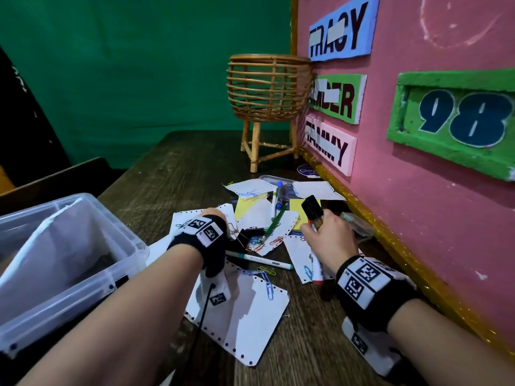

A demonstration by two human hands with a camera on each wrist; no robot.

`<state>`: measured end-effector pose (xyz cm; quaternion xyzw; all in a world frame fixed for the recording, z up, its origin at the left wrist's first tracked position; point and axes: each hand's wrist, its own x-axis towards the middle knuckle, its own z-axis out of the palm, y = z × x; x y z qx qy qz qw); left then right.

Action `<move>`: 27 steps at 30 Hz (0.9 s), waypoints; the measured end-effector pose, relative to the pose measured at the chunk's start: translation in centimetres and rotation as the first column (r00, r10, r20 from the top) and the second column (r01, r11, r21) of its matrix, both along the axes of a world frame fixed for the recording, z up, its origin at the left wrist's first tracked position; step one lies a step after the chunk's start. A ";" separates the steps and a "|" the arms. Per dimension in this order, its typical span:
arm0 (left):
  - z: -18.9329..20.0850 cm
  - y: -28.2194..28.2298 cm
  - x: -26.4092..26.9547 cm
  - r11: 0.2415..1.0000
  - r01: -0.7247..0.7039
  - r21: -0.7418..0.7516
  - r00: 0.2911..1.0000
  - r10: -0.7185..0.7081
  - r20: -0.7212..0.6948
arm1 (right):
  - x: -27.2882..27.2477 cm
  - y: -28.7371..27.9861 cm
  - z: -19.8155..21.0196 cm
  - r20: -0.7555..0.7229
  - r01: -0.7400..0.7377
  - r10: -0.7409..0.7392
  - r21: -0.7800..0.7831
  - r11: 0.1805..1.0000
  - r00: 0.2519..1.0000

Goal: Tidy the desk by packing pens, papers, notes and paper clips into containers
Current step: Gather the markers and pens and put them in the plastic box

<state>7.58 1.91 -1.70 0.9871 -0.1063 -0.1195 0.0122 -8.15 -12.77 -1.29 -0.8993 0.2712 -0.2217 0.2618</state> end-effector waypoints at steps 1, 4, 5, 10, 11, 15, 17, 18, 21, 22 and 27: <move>0.2 -0.1 -0.2 0.998 -0.032 -0.060 0.999 0.032 0.010 | 0.0 0.0 -0.1 -0.011 0.003 -0.003 0.005 1.000 1.000; 0.6 -0.9 -0.1 0.941 -0.180 -0.286 0.978 0.202 0.049 | 0.1 -0.1 -0.2 -0.028 0.005 -0.005 0.003 1.000 1.000; 1.0 -1.2 -0.2 0.923 -0.176 -0.343 0.968 0.226 0.110 | 0.1 0.0 -0.2 -0.040 0.006 -0.006 -0.006 1.000 0.999; 2.3 -4.1 -0.5 0.912 0.116 -0.394 0.929 0.041 0.369 | 0.1 0.1 -0.1 -0.043 -0.021 0.022 0.016 1.000 0.999; 2.6 -5.0 -0.7 0.912 0.172 -0.371 0.930 -0.026 0.367 | 0.1 0.1 -0.1 -0.035 -0.032 0.034 0.037 0.999 0.999; 1.8 -8.8 -0.5 0.930 0.300 -0.214 0.943 -0.255 0.216 | 0.2 0.1 0.1 -0.050 -0.042 0.047 0.093 0.995 0.998; 1.3 -10.6 0.0 0.927 0.341 -0.159 0.934 -0.315 0.168 | 0.2 0.0 -0.1 -0.028 -0.052 0.055 0.108 0.993 0.998; 1.1 -11.2 0.3 0.925 0.358 -0.124 0.927 -0.336 0.165 | 0.2 -0.1 -0.2 -0.012 -0.061 0.062 0.114 0.992 0.998; 0.3 -12.1 1.9 0.897 0.441 0.018 0.882 -0.437 0.177 | 0.3 -0.1 -0.5 -0.011 -0.096 0.098 0.120 0.988 0.995; 0.0 -12.3 2.6 0.884 0.460 0.076 0.866 -0.466 0.182 | 0.2 -0.1 -0.5 -0.017 -0.103 0.105 0.121 0.987 0.994; -1.7 -13.8 5.4 0.884 0.449 0.128 0.876 -0.464 0.130 | 0.4 -0.4 -0.3 0.015 -0.089 0.088 0.200 0.976 0.996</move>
